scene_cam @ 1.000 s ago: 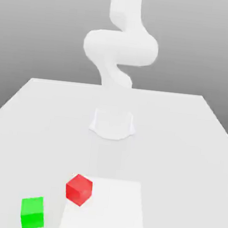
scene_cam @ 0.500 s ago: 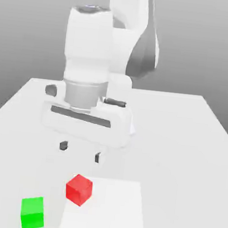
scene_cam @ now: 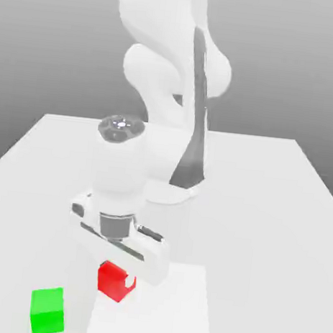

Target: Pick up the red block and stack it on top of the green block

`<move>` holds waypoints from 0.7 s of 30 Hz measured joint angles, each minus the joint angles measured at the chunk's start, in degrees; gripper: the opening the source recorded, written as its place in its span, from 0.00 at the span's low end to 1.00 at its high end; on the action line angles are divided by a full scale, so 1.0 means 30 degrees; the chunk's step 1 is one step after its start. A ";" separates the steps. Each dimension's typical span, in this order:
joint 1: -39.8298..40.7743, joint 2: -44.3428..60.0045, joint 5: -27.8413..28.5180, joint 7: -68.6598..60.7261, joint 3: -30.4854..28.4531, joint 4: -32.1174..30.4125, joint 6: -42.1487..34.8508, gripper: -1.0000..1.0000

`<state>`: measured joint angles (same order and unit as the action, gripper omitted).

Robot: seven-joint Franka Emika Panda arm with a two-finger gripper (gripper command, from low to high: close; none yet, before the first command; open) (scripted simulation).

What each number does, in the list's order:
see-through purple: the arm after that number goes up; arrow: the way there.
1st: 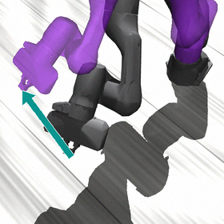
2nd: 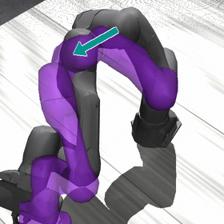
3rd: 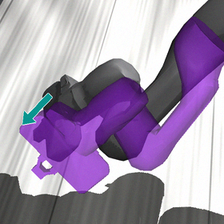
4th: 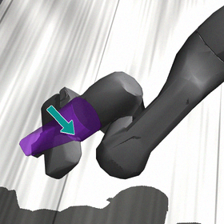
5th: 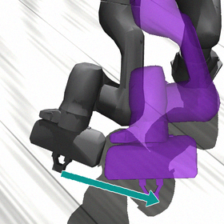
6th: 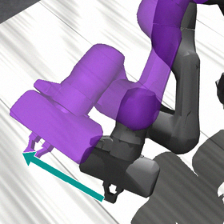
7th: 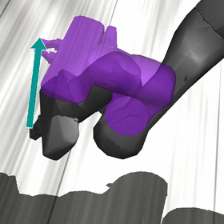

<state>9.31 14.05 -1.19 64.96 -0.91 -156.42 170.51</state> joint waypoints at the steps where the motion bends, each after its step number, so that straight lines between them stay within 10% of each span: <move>1: -0.0024 -0.0437 0.0050 0.0035 -0.0036 -0.0063 -0.0374 0.00; 7: 0.0147 -0.3824 0.0326 -0.0117 -0.0237 -0.0207 -0.3622 0.00; 15: 0.2257 -0.2239 0.0068 -0.5285 -0.0810 0.4913 -0.7174 0.00; 19: 0.2548 0.0093 -0.0228 -0.6130 -0.0740 0.5668 -0.5598 0.00; 20: 0.2592 0.0764 -0.0311 -0.6209 -0.0693 0.5719 -0.4981 1.00; 21: 0.2592 0.0764 -0.0311 -0.6209 -0.0693 0.5719 -0.4980 1.00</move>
<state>17.08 16.34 -2.13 46.33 -2.99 -139.26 155.57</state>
